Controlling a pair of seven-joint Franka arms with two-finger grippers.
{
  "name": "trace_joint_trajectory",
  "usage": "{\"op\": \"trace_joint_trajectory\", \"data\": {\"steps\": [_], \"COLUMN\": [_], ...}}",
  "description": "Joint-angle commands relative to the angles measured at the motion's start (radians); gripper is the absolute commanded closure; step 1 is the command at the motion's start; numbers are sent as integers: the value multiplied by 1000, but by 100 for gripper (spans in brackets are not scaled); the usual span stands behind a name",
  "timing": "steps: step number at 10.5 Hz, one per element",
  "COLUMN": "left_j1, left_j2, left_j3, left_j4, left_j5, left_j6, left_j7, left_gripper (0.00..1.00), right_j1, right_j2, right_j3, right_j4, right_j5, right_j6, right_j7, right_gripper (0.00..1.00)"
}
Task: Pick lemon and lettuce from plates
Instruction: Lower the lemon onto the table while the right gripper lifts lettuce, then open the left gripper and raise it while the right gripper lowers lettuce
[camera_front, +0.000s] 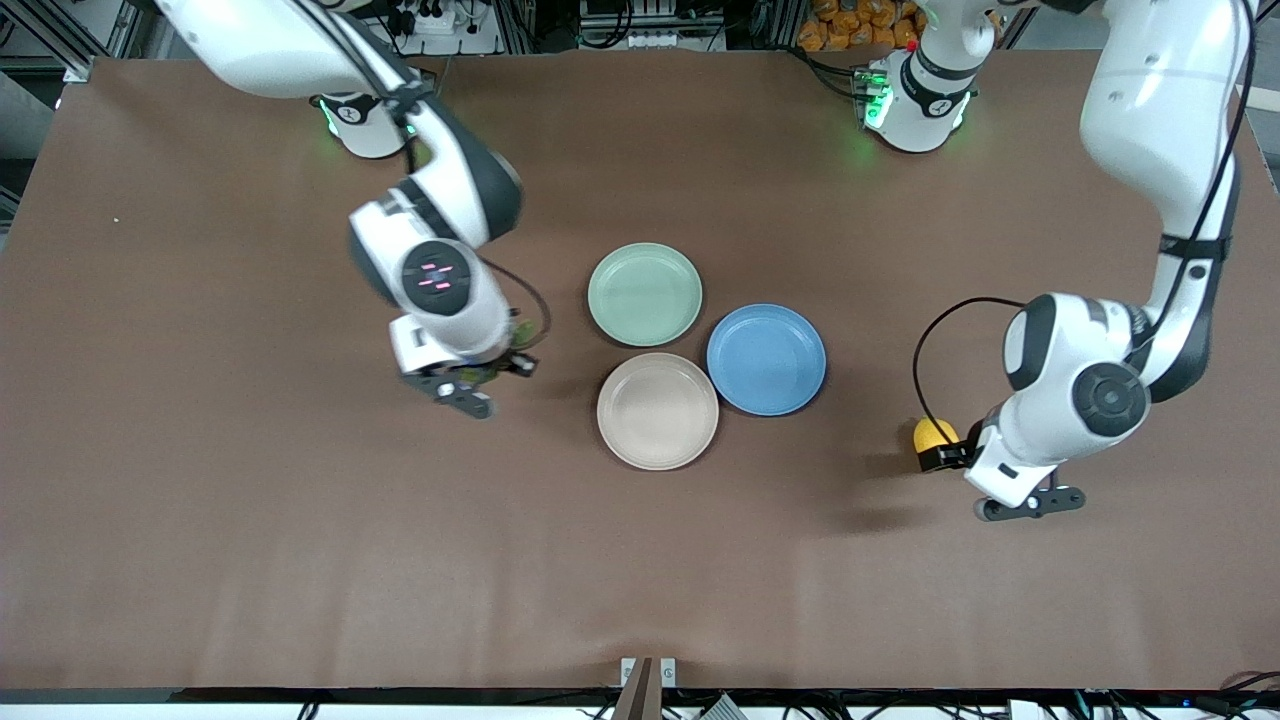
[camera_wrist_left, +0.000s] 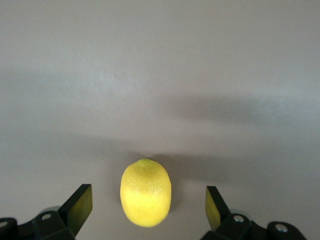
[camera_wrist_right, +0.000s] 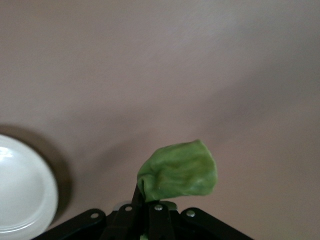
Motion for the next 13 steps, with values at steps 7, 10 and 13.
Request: {"op": "trace_joint_trajectory", "data": {"steps": [7, 10, 13], "left_j1": [0, 1, 3], "left_j2": [-307, -360, -415], "left_j3": [-51, -50, -51], "left_j4": [67, 86, 86], "left_j5": [-34, -91, -93], "left_j6": [-283, -325, -368], "left_j7": [4, 3, 4], "left_gripper": [0, 0, 0], "right_j1": [-393, -503, -565], "right_j2": [-358, -339, -242], "right_j3": [11, 11, 9], "right_j4": [-413, -430, -431], "right_j5": [74, 74, 68], "right_j6": [-12, 25, 99], "right_j7": [-560, -655, -658], "right_gripper": [100, 100, 100]}}
